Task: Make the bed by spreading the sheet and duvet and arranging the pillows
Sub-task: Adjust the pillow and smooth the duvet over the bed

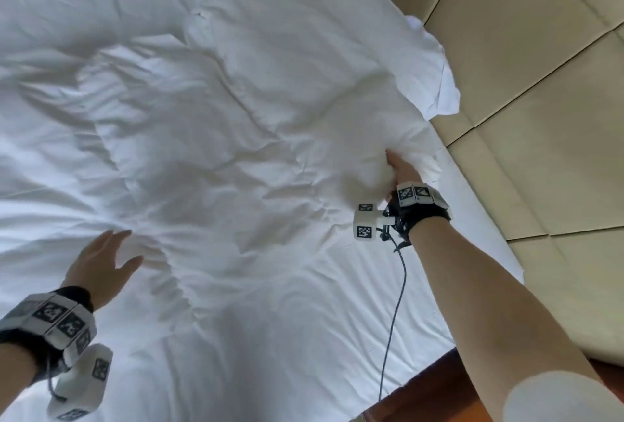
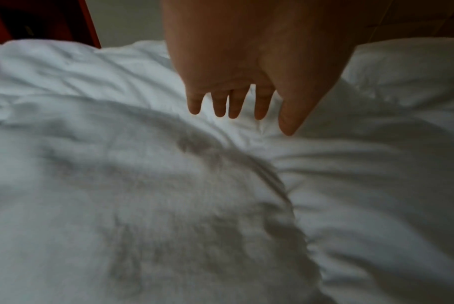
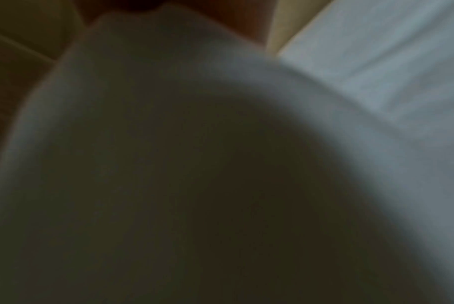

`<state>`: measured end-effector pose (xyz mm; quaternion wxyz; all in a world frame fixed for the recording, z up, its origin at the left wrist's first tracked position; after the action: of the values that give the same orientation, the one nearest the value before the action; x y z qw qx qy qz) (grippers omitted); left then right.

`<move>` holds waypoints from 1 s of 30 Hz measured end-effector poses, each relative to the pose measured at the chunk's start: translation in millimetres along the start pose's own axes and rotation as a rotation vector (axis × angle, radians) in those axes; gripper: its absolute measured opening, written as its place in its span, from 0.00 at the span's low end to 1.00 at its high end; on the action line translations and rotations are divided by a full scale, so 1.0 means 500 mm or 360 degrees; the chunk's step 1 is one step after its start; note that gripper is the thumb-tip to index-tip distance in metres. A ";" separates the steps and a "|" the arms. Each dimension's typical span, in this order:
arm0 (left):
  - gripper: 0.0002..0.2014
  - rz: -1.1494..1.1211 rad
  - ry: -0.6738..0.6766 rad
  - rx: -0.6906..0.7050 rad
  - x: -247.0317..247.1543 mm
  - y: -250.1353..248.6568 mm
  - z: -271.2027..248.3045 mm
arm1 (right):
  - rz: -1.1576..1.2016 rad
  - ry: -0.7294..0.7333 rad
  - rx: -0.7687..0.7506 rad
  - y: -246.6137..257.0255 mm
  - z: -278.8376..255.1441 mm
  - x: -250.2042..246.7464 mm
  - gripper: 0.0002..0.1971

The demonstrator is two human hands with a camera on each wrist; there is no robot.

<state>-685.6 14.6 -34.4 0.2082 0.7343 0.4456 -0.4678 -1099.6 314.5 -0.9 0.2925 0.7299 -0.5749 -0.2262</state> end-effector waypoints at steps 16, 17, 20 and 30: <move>0.38 -0.0070 0.0114 0.0126 0.078 -0.081 0.022 | -0.0481 -0.0394 0.0167 -0.034 0.030 -0.139 0.35; 0.40 -0.0009 0.0144 0.0157 0.108 -0.066 0.018 | -0.0461 -0.0456 0.0203 -0.052 0.042 -0.146 0.41; 0.37 0.0085 0.0092 0.0192 0.147 -0.040 0.018 | -0.0250 -0.0495 0.0237 -0.089 0.089 -0.124 0.51; 0.31 -0.0140 -0.0336 0.0060 -0.079 -0.145 0.064 | 0.0229 0.0271 -0.0324 0.218 -0.014 0.095 0.10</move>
<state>-769.9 10.6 -7.0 0.2196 0.6644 0.4441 -0.5596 -1160.6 251.4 79.3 0.4282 0.6700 -0.5728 -0.1991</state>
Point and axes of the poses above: each hand's wrist, its own z-axis towards the middle knuckle, its own x-axis out of the palm, y = z × x, the point moved 6 cm from there along z, towards the middle knuckle, and after that the axes turned 8 degrees about z, right-handed, at the moved point
